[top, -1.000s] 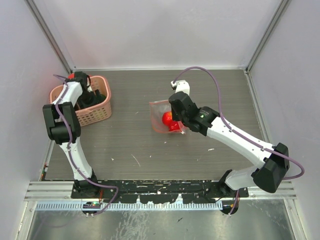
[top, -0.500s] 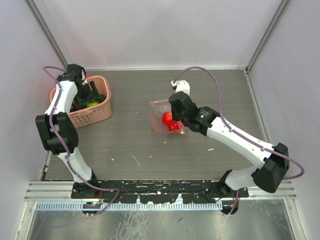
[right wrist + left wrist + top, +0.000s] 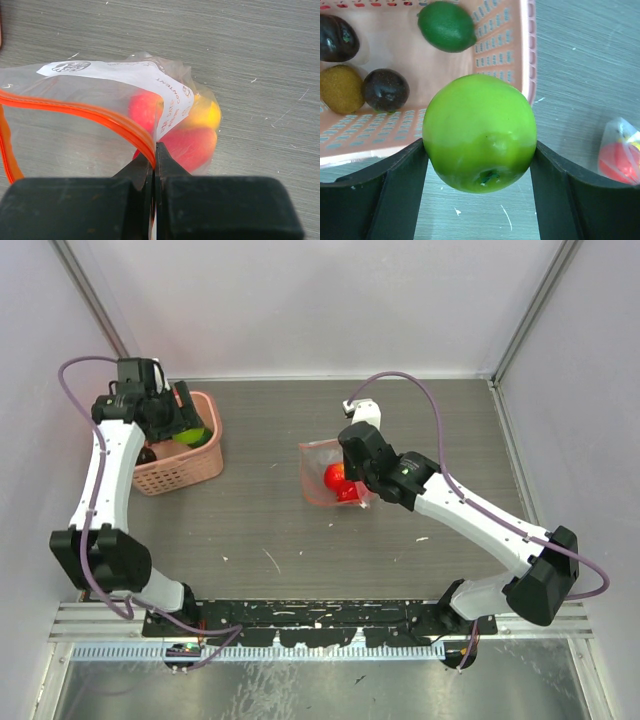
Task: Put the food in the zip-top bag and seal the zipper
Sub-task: Place the fake fruit in the zipper food storage bag.
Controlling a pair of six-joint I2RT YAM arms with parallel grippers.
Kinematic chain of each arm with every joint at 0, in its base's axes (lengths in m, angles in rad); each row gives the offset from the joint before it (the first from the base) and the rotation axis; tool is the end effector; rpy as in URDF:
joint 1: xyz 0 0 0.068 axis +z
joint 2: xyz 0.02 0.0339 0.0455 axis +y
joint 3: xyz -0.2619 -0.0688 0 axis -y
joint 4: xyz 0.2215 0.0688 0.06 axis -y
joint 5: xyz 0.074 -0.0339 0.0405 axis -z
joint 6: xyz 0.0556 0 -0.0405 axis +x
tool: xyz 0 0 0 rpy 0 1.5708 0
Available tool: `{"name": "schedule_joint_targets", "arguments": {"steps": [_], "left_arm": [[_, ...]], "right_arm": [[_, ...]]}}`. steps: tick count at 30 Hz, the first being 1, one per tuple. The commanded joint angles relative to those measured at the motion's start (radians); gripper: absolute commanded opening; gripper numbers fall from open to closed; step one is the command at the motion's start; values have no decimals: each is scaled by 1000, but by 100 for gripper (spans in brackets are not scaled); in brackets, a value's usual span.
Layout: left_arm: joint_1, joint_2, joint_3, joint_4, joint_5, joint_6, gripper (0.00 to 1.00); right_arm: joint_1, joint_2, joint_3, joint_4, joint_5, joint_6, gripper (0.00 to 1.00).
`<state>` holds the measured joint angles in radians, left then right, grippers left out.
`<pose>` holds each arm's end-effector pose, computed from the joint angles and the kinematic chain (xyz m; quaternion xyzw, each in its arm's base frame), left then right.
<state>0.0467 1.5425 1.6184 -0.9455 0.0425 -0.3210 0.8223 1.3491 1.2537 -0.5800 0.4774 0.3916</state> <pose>0.3122 0.0122 0.3529 -0.1645 0.9245 -0.0667 0.3374 0.2126 0.1914 0.3305 -0.0872 0.8775 0.0648 0.4671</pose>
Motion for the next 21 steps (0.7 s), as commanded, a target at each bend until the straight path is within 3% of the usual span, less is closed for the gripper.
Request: {"name": "schedule_joint_targets", "arguments": {"steps": [1,11,21], "left_arm": [[-53,-126,-25,62,22,15,38],[-286,-264,-60,141,83,4,36],[-608,-392,-201,322,62,-3,37]], "right_arm": [[-3,-16,52,14,23,9,0],[-3,-7,67,20,6,13,0],[-3,-12,71,22,-4,18,0]]}}
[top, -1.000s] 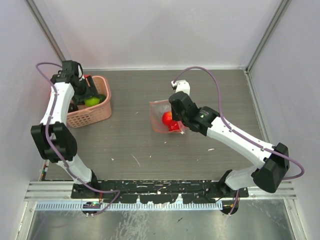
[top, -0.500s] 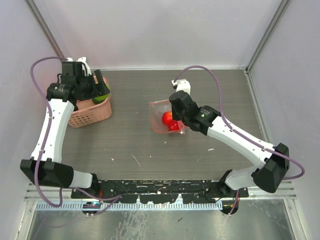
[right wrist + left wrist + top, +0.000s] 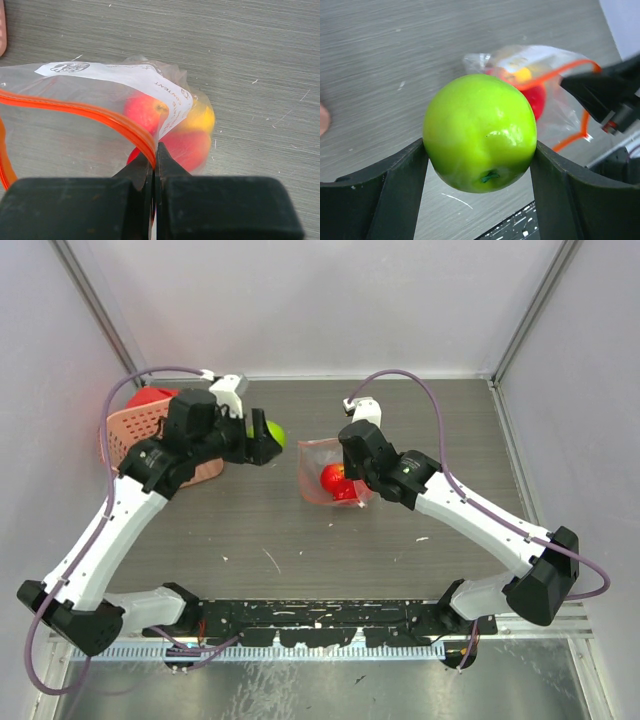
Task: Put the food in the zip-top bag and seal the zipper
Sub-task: Place the fake fruit in the zipper food storage bag.
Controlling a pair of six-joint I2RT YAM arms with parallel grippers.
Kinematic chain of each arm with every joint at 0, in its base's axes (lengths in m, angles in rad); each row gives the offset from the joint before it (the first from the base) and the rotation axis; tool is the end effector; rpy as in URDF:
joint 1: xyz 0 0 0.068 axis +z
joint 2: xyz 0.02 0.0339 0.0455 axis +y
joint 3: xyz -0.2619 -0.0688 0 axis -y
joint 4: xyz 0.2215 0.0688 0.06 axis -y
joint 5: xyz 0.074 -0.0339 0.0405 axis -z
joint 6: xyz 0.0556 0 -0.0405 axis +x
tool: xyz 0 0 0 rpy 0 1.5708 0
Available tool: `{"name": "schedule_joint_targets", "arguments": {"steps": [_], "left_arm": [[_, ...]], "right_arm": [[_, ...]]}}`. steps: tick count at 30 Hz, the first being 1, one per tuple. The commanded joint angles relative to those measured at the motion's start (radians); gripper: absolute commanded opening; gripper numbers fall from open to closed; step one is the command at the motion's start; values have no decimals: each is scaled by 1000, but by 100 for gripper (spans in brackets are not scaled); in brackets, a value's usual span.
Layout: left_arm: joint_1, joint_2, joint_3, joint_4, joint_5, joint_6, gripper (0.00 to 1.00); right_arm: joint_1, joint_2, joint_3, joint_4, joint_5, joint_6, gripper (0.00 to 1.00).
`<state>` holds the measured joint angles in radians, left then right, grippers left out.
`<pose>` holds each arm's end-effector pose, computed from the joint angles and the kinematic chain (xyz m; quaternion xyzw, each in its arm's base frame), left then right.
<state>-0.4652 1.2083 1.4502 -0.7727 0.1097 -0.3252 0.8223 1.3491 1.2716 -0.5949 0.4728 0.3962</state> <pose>0.2111 -0.1128 0.4043 0.0878 0.8625 -0.2349 0.4396 0.2122 0.1912 0.3347 -0.0858 0.8774 0.0686 0.4669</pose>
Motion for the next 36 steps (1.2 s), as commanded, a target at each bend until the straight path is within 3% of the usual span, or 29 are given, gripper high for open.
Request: {"name": "schedule_joint_targets", "arguments": {"steps": [1,10,17,36], "left_arm": [[-125,-66,-47,168,-10,1,37],[-340,-71,-142,329,-66,6,37],[-415,8,-157,371,-104,-9,37],[-423,139,-221,474,-406,-93,41]], "right_arm": [[-3,-13,51,37,0,15,0],[-3,-29,51,37,-14,21,0],[-3,-47,46,36,-36,28,0],[-3,-67,47,33,-114,40,0]]}}
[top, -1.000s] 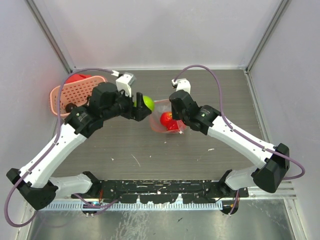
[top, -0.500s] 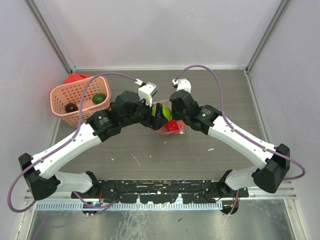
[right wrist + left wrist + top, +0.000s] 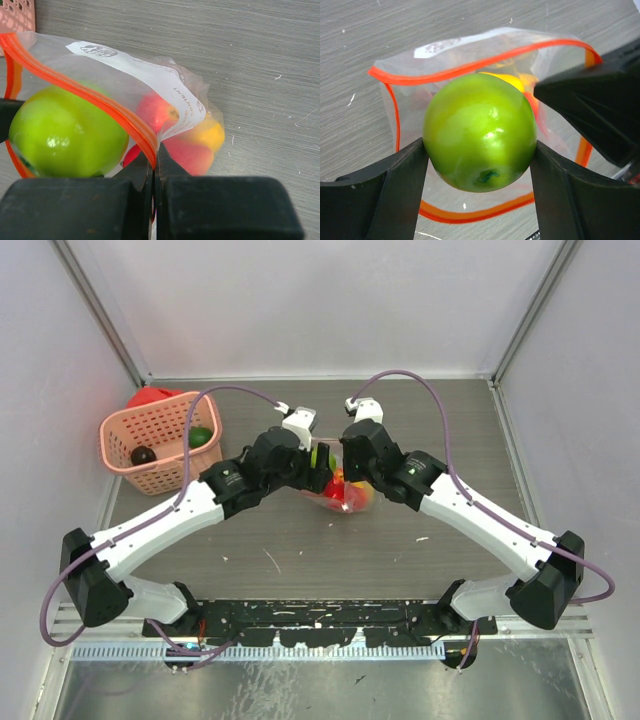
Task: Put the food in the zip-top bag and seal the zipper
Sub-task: Place the fake fruit in the zipper food storage bag.
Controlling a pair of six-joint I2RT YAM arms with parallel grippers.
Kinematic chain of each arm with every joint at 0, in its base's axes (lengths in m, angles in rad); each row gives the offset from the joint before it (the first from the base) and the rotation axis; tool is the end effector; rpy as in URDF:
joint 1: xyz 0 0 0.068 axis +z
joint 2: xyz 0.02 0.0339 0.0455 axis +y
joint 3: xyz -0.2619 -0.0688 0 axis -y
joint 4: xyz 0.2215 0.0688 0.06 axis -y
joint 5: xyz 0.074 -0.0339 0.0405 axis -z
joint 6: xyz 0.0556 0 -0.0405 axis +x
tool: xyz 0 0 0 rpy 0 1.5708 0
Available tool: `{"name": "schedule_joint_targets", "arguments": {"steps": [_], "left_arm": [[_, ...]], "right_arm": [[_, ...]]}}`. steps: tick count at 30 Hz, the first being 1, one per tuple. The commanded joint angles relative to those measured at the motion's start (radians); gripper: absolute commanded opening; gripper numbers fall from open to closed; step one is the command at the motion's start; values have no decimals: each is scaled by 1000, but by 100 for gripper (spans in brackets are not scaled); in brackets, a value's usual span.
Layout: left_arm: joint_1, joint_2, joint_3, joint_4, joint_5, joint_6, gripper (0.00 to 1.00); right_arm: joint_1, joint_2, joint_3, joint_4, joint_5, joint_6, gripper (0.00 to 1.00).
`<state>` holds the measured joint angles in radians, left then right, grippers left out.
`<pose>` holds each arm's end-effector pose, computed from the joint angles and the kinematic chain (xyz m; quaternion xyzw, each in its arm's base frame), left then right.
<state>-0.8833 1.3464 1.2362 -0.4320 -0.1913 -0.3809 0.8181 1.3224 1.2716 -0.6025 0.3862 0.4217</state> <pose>0.1977 -0.2241 0.3378 0.1699 0.8511 -0.2222 0.4442 0.2064 0.1897 0.3398 -0.0899 0.8794 0.1124 0.4537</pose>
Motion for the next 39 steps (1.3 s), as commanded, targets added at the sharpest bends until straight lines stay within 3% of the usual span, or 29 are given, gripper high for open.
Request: {"name": "schedule_joint_targets", "arguments": {"steps": [1,5,10,23,33,39], "left_arm": [[-3,6,-11,147,-115,-44,41],[-4,33,-23,194,-141,-68,44],[-4,64,-29,214,-165,-97,60],[-3,19,-26,151,-172,-130,84],[-4,-60,0,25,-104,-187,94],[-4,-147,12,-115,-64,-221,94]], "right_arm": [[1,-42,45,42,-31,17,0],[1,-50,33,58,-55,31,0],[1,-56,19,74,-74,46,0],[1,-57,0,95,-64,62,0],[1,-52,-1,96,-53,70,0],[1,-50,1,96,-51,72,0]]}}
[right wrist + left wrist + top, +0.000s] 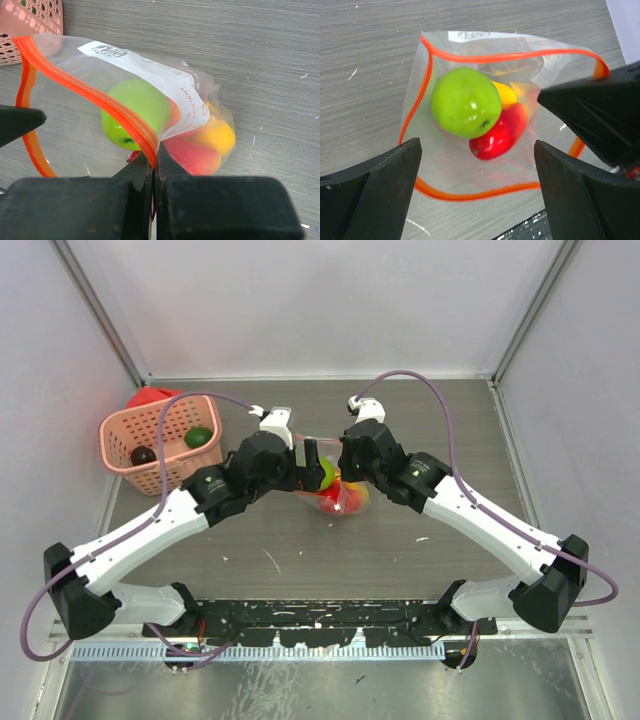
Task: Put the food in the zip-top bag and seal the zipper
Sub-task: Place the fake fruit in the zipper food storage bag, then adjust the zipper food storage bag at the center of the board.
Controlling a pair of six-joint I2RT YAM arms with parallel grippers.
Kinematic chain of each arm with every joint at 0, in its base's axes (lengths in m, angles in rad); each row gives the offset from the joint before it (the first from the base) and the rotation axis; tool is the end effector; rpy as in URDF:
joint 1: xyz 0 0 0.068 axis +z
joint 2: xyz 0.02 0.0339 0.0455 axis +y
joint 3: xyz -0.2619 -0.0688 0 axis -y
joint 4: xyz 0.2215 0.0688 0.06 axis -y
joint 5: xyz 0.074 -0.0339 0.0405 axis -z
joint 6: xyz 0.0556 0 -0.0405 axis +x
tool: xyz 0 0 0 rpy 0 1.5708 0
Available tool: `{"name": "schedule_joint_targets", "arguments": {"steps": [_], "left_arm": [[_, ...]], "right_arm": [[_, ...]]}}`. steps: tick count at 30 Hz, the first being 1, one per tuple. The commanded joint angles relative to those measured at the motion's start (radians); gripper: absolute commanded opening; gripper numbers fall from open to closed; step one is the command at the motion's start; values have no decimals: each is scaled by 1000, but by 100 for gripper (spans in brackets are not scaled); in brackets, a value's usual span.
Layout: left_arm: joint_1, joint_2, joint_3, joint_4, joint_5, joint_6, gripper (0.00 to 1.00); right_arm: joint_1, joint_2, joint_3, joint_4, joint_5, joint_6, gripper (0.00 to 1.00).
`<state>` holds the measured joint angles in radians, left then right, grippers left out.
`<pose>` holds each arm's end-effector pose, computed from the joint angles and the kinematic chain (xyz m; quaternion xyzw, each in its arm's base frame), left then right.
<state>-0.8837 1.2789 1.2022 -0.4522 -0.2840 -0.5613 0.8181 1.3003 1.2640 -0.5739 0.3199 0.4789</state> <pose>0.1897 -0.2066 0.3429 0.0683 0.8588 -0.2337 0.4508 0.2024 0.1905 0.3452 -0.0752 0.8754 0.1629 0.4489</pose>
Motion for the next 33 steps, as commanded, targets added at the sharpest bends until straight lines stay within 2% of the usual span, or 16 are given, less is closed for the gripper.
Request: {"name": "schedule_joint_targets", "arguments": {"steps": [1,5,9,20,25,30,31,33], "left_arm": [[-4,-94,44,-126,29,-55,94],[-3,-163,10,-216,0,-121,90],[-3,-213,-41,-241,-3,-176,85],[-3,-143,-123,-96,150,-263,63],[-2,-118,-128,-17,199,-283,41],[-2,-92,-61,-21,241,-290,4],[2,-92,-48,-25,259,-301,0],[21,-96,-26,-6,319,-328,0]], "right_arm": [[2,-26,9,67,15,15,0],[1,-27,6,67,17,15,0],[2,-24,6,70,11,15,0],[1,-15,6,78,-3,15,0],[1,-8,6,78,-6,13,0],[1,-3,18,57,5,10,0],[1,-2,22,44,16,7,0],[1,1,29,10,51,-7,0]]}}
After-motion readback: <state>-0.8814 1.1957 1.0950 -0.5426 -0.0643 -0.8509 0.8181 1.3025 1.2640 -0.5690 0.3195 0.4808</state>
